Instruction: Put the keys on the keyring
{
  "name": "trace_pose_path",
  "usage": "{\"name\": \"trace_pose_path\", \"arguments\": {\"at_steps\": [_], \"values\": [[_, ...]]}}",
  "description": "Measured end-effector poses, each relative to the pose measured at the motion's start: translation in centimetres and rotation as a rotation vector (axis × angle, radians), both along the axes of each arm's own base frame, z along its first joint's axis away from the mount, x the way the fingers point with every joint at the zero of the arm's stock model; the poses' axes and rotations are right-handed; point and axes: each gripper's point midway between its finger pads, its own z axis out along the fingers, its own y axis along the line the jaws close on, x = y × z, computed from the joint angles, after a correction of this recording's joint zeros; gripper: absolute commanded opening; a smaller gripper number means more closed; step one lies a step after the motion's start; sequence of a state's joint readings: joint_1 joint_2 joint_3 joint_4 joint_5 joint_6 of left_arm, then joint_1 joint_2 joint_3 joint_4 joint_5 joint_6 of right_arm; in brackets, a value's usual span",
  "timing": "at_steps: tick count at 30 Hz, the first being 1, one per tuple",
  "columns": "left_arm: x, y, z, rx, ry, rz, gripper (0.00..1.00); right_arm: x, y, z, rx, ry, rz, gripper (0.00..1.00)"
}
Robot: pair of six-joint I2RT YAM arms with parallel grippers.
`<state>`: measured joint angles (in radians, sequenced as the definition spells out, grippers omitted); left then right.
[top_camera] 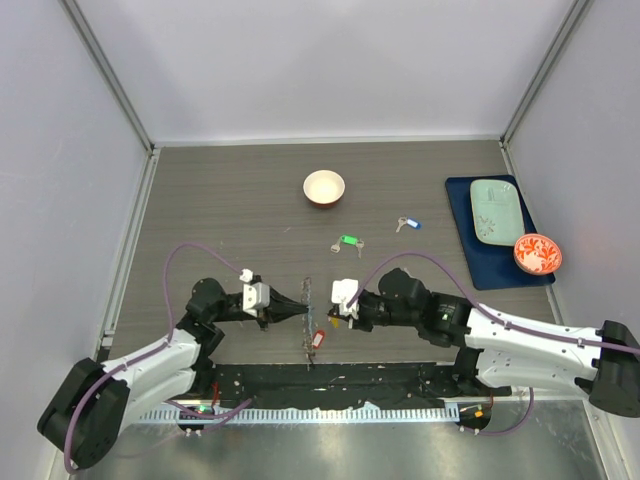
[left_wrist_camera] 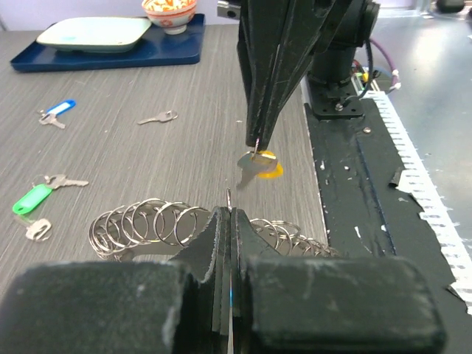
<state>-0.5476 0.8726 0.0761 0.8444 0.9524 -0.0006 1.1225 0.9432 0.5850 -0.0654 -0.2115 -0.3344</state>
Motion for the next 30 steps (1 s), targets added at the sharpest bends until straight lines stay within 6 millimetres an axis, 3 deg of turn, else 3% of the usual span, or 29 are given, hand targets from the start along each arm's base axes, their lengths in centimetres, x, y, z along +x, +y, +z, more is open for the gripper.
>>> {"name": "trace_pose_path", "arguments": {"at_steps": [11, 30], "values": [[-1.1, -0.5, 1.1, -0.013, 0.018, -0.096, 0.00, 0.5, 1.0, 0.2, 0.049, -0.015, -0.003, 0.01], [-1.3, -0.6, 1.1, -0.009, 0.045, -0.123, 0.00, 0.1, 1.7, 1.3, 0.110, -0.001, 0.040, 0.01]]}}
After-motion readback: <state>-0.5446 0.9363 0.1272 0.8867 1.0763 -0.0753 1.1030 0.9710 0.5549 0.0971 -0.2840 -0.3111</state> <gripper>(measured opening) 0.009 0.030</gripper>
